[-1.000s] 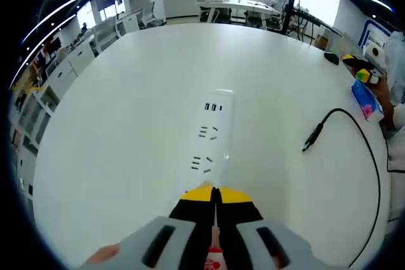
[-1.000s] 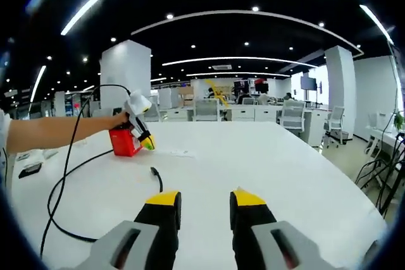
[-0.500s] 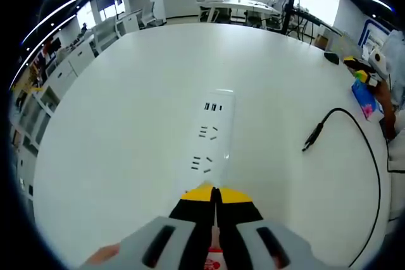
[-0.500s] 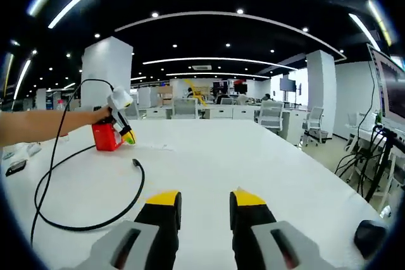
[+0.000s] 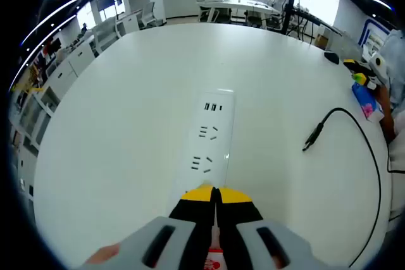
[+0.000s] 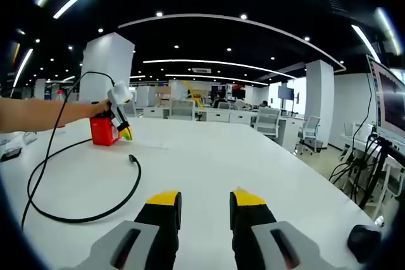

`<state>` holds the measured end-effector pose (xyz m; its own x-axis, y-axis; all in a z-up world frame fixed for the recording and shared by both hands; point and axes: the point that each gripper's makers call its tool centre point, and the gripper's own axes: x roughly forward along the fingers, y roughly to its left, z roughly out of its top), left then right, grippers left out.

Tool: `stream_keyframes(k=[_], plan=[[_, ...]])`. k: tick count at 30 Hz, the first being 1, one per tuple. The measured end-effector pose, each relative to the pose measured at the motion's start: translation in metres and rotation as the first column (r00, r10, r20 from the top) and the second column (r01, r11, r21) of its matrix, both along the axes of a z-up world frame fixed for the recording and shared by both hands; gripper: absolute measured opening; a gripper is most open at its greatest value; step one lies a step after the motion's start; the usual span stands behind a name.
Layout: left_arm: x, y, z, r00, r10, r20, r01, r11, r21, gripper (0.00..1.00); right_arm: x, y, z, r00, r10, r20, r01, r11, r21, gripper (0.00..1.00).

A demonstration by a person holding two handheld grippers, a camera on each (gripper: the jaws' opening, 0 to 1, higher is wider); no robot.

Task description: Locate the USB plug end of the data cable currently connected to the USB port on the desk. Grip the plug, withdraw it from the port, and place it onto the desktop.

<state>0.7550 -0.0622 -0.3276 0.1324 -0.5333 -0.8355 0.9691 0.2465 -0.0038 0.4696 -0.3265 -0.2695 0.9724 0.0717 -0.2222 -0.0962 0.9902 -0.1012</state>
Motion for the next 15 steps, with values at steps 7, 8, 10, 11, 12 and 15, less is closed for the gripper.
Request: stream_keyframes(k=[7,8,10,11,12,15], plan=[[0.0002,0.0002,0.0002,1.000,-0.001,0.000,0.001,1.000,-0.001,0.02,-0.0004,-0.0003,0.0007,1.000,0.003,0.008,-0.002,1.000,-0.007,0.32],[0.0001,0.0002,0.0002,1.000,-0.001,0.000,0.001,1.000,-0.001,0.02,-0.0005,-0.0002,0.0005,1.000,0.004,0.008,-0.004,1.000,-0.011,0.32],[0.0000,0.0001,0.0000,1.000,0.000,0.000,0.000,1.000,-0.001,0.02,-0.0008,0.0009,-0.0010,1.000,0.010,0.002,-0.010,1.000,-0.022,0.32],[-0.0001,0.0002,0.0000,1.000,0.000,0.000,0.000,1.000,-0.001,0.02,-0.0007,0.0012,-0.0013,1.000,0.013,0.001,-0.013,1.000,-0.027,0.32],[0.0002,0.0000,-0.0001,1.000,-0.001,-0.001,0.001,1.000,-0.001,0.02,-0.0007,0.0016,-0.0012,1.000,0.015,0.002,-0.015,0.999,-0.033,0.31],[0.0001,-0.0003,-0.0003,1.000,0.000,0.001,0.000,1.000,0.000,0.02,-0.0005,-0.0009,-0.0009,1.000,0.008,0.006,-0.008,0.999,-0.047,0.29]])
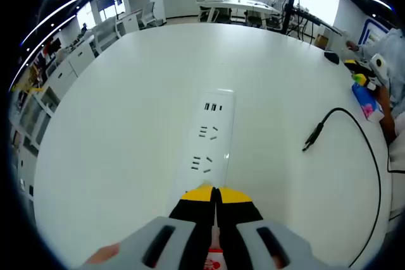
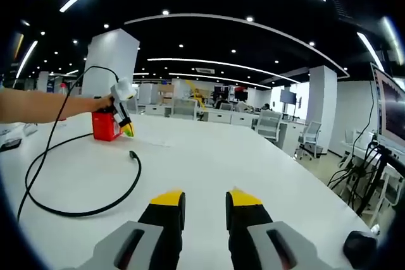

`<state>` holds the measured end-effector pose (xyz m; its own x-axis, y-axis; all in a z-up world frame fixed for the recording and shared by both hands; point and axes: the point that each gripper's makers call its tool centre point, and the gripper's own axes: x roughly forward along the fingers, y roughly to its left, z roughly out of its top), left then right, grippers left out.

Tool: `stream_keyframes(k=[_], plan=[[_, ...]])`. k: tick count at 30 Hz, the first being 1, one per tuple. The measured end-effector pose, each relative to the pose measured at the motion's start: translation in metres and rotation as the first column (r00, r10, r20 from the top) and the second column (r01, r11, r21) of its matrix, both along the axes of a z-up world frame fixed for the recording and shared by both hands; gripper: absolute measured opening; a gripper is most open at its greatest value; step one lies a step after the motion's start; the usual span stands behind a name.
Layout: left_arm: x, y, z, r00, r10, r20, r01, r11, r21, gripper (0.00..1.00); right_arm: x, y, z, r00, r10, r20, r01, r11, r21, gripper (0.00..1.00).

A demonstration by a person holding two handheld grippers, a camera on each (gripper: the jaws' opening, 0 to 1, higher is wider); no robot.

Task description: Locate the USB plug end of the data cable currently connected to the USB port on the desk. Grip the plug, withdraw it from the port, and place it onto the desktop.

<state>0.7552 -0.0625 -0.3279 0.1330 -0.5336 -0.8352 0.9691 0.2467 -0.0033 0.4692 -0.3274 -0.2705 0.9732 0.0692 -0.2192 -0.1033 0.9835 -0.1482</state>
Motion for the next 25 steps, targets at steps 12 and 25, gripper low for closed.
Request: stream_keyframes(k=[12,25], plan=[[-0.0022,-0.0013,-0.0010,1.000,0.001,0.001,-0.001,1.000,0.001,0.02,-0.0018,-0.0073,0.0020,1.000,-0.023,0.017,0.023,1.000,-0.002,0.30],[-0.0029,-0.0011,-0.0006,1.000,0.001,0.001,-0.001,1.000,0.002,0.02,-0.0038,-0.0045,0.0086,0.999,-0.018,0.049,0.017,1.000,0.011,0.32]])
